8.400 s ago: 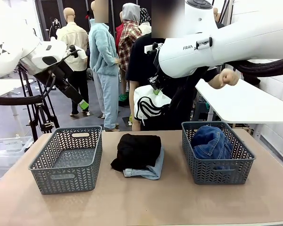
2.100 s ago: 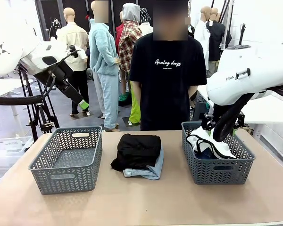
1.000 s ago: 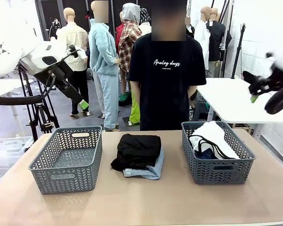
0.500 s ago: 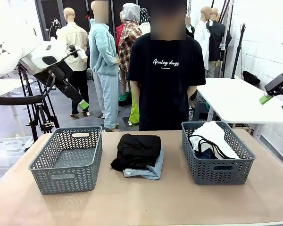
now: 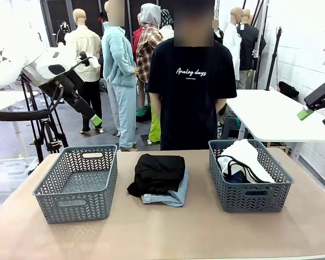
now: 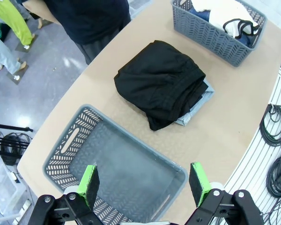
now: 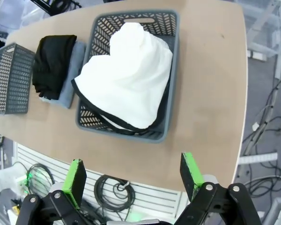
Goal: Sort the tops and bottoms.
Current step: Lift clothes from the center of the table with your left hand.
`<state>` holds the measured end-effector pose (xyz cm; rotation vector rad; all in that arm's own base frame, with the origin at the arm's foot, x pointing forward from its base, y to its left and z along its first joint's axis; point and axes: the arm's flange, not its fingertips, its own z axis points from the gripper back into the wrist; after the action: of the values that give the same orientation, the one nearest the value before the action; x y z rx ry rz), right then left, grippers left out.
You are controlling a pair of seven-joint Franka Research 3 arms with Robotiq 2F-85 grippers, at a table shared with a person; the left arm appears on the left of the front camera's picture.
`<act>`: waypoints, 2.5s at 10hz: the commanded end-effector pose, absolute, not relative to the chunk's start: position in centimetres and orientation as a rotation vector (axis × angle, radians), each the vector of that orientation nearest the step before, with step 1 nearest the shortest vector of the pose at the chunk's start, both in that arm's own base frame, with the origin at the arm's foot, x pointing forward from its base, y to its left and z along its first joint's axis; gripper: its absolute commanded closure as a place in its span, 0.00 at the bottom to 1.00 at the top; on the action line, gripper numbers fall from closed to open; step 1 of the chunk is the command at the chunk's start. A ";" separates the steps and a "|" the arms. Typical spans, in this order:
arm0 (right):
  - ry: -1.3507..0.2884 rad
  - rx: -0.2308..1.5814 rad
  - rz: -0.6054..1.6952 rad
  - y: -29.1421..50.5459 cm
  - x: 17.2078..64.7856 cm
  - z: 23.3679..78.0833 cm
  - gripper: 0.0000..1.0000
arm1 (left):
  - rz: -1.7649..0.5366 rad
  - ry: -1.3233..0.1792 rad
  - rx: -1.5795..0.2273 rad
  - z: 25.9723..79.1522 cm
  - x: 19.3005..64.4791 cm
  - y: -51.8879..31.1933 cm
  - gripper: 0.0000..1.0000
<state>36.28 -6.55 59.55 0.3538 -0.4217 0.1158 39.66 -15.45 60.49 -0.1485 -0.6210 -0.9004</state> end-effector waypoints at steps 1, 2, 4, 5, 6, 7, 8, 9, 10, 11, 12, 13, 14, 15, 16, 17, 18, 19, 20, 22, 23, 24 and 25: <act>-0.416 0.364 0.103 -6.8 36.7 59.1 0.00 | -0.870 -0.676 -0.119 61.6 39.3 -18.7 0.00; -0.416 0.364 0.103 -6.8 36.7 59.1 0.00 | -0.905 -0.714 -0.105 62.6 39.5 -21.6 0.00; -0.416 0.364 0.103 -6.8 36.7 59.1 0.00 | -0.907 -0.676 -0.018 62.0 39.7 -26.8 0.00; -0.416 0.364 0.103 -6.8 36.7 59.1 0.00 | -0.909 -0.616 0.028 60.7 39.3 -29.4 0.00; -0.416 0.364 0.103 -6.8 36.7 59.1 0.00 | -0.936 -0.569 0.056 59.0 38.5 -31.9 0.00; -0.416 0.364 0.103 -6.8 36.7 59.1 0.00 | -0.945 -0.532 0.143 57.0 37.6 -33.8 0.00; -0.416 0.364 0.103 -6.8 36.7 59.1 0.00 | -0.932 -0.491 0.175 55.7 36.6 -34.7 0.00; -0.416 0.364 0.103 -6.8 36.7 59.1 0.00 | -0.990 -0.437 0.161 53.7 35.4 -36.0 0.00; -0.416 0.364 0.103 -6.8 36.7 59.1 0.00 | -1.001 -0.440 0.153 52.3 34.9 -37.0 0.00; -0.416 0.364 0.103 -6.8 36.7 59.1 0.00 | -0.960 -0.416 0.173 51.9 35.2 -36.7 0.00; -0.416 0.364 0.103 -6.8 36.7 59.1 0.00 | -0.997 -0.446 0.153 52.5 34.9 -36.3 0.00; -0.416 0.364 0.103 -6.8 36.7 59.1 0.00 | -0.997 -0.446 0.153 52.5 34.9 -36.3 0.00; -0.416 0.364 0.103 -6.8 36.7 59.1 0.00 | -0.997 -0.446 0.153 52.5 34.9 -36.3 0.00; -0.416 0.364 0.103 -6.8 36.7 59.1 0.00 | -0.996 -0.421 0.150 51.7 34.8 -36.8 0.00; -0.416 0.364 0.103 -6.8 36.7 59.1 0.00 | -0.932 -0.409 0.138 52.7 35.1 -36.5 0.00; -0.416 0.364 0.103 -6.8 36.7 59.1 0.00 | -0.848 -0.395 0.144 51.8 36.0 -37.6 0.00; -0.416 0.364 0.103 -6.8 36.7 59.1 0.00 | -0.761 -0.391 0.145 50.2 37.6 -38.8 0.00; -0.416 0.364 0.103 -6.8 36.7 59.1 0.00 | -0.635 -0.394 0.204 48.5 39.6 -39.7 0.00; -0.416 0.364 0.103 -6.8 36.7 59.1 0.00 | -0.538 -0.382 0.237 47.2 41.0 -40.5 0.00; -0.416 0.364 0.103 -6.8 36.7 59.1 0.00 | -0.403 -0.328 0.265 44.3 43.3 -42.6 0.00; -0.416 0.364 0.103 -6.8 36.7 59.1 0.00 | -0.340 -0.331 0.273 43.1 44.4 -43.6 0.00; -0.416 0.364 0.103 -6.8 36.7 59.1 0.00 | -0.298 -0.335 0.253 42.5 45.6 -44.6 0.00; -0.416 0.364 0.103 -6.8 36.7 59.1 0.00 | -0.285 -0.332 0.224 42.1 46.8 -45.2 0.00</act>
<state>36.49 -6.89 59.20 0.3478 -0.4133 0.1022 45.19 -43.42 41.29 0.2403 -0.3211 -0.3130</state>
